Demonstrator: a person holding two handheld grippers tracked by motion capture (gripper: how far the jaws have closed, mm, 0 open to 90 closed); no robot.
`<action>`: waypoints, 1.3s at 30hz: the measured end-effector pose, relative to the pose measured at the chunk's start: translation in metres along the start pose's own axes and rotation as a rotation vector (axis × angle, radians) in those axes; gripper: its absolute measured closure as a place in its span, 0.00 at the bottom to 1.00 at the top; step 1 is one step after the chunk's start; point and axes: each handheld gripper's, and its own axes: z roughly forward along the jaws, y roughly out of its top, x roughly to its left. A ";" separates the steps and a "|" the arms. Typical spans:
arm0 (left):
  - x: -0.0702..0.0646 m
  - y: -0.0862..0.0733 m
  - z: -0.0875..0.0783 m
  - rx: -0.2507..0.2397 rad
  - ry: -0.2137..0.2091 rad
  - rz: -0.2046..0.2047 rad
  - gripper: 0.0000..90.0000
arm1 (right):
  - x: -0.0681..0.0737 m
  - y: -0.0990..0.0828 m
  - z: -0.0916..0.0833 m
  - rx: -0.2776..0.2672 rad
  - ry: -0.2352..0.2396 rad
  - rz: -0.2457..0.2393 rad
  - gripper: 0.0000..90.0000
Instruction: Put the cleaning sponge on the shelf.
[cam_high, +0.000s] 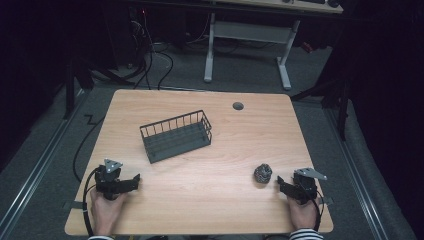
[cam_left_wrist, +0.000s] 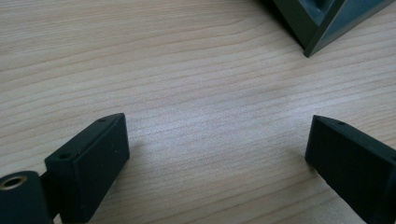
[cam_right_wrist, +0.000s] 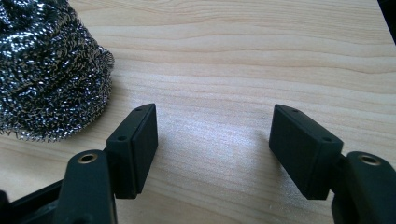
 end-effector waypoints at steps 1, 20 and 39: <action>0.000 0.000 0.000 0.000 0.002 -0.001 0.07 | 0.000 0.000 0.000 -0.001 0.001 -0.005 0.36; 0.002 -0.001 -0.002 -0.030 -0.008 -0.020 0.19 | 0.001 0.000 0.000 -0.001 0.012 -0.012 0.35; -0.003 0.024 -0.034 -0.097 -0.170 -0.021 0.22 | 0.002 0.000 0.000 0.000 0.017 -0.017 0.35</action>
